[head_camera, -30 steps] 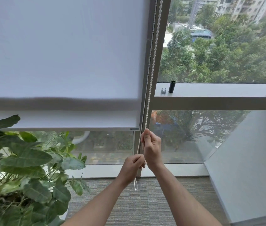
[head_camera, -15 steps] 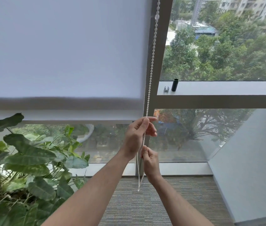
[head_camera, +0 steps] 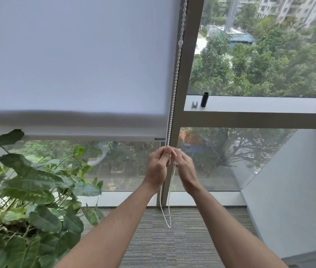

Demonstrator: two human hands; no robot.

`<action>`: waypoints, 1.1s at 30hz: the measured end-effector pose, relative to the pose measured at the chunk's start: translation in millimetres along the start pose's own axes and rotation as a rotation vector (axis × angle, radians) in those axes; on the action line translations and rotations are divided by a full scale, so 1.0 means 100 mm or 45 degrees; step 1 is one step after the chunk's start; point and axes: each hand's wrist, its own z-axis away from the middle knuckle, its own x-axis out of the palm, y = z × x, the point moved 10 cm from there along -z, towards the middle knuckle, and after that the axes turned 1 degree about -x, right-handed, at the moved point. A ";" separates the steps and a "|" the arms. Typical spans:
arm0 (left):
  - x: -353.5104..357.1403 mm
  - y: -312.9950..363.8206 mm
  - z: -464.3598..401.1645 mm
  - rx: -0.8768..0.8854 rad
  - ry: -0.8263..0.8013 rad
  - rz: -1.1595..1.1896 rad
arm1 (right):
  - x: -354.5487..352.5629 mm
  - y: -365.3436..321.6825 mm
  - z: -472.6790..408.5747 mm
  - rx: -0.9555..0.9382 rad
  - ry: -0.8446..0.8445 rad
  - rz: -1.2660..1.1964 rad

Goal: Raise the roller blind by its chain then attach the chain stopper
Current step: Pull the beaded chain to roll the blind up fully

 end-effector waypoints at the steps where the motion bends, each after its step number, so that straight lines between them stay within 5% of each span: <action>1: -0.02 -0.10 0.05 -0.032 0.001 -0.021 | -0.04 -0.13 -0.01 -0.029 0.031 -0.008; 7: -0.18 -0.64 0.31 -0.210 0.003 -0.110 | 0.06 -1.10 0.06 -0.375 -0.004 -0.251; 11: -0.22 -0.86 0.43 -0.287 0.003 -0.160 | 0.28 -1.33 0.16 -0.355 -0.118 -0.562; 18: -0.17 -0.93 0.53 -0.342 -0.163 -0.282 | 0.11 -1.16 0.26 -0.566 0.213 -0.308; 22: -0.17 -0.91 0.47 -0.379 -0.316 -0.441 | 0.10 -1.02 0.23 -0.536 0.236 -0.238; 25: -0.31 -0.93 0.30 -0.470 -0.245 -0.512 | 0.16 -0.78 0.24 -0.462 0.199 -0.218; 30: -0.37 -0.25 -0.09 -0.328 -0.012 -0.120 | 0.23 -0.45 0.32 -0.379 0.161 -0.146; 33: -0.13 0.45 -0.19 -0.047 -0.097 0.085 | 0.26 -0.44 0.30 -0.370 0.179 -0.122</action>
